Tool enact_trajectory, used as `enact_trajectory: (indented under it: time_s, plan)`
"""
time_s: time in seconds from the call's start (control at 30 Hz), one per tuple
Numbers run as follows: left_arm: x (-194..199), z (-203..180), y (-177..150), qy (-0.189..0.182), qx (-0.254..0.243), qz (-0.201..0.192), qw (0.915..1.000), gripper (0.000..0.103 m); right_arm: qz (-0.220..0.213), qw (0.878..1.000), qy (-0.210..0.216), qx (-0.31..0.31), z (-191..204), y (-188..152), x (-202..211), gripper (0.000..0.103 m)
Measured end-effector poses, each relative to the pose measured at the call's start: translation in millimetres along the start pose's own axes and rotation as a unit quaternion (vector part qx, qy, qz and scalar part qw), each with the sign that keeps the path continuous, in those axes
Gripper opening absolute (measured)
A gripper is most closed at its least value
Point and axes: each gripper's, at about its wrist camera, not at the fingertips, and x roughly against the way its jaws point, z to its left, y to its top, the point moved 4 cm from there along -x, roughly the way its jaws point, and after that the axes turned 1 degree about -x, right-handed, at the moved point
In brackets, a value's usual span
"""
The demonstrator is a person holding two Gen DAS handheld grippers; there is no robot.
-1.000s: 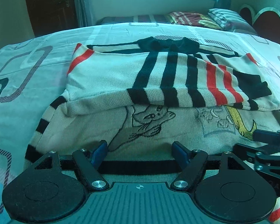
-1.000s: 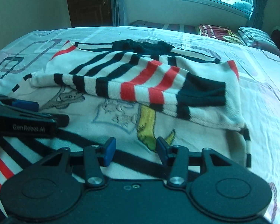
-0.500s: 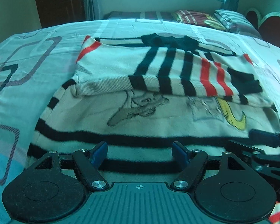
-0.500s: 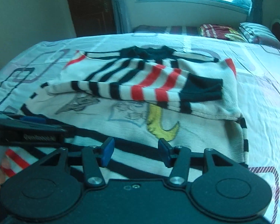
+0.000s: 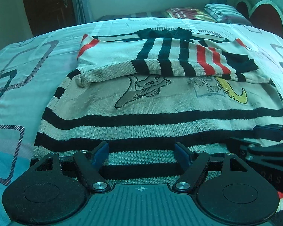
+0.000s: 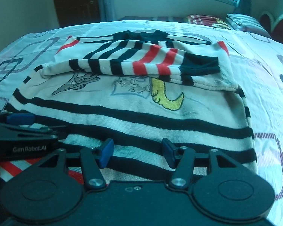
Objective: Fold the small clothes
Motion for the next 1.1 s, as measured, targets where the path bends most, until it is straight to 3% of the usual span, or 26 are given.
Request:
enact_trajectory:
  time_s: [0.27,0.87,1.1]
  plan:
    - [3,1,-6,-0.006,-0.011,-0.006,0.9999,0.076,-0.013,1.0,-0.023,-0.014,4,-5,1,0.057]
    - [11,3,-13,-0.007,-0.011,-0.003,0.9999,0.078,-0.019,0.999,-0.028,-0.029,4,-8,6,0.058]
    - [38,-4,-31,-0.031,-0.007,-0.007,0.9995,0.078,-0.04,0.999,-0.012,-0.035,3,-27,41,0.058]
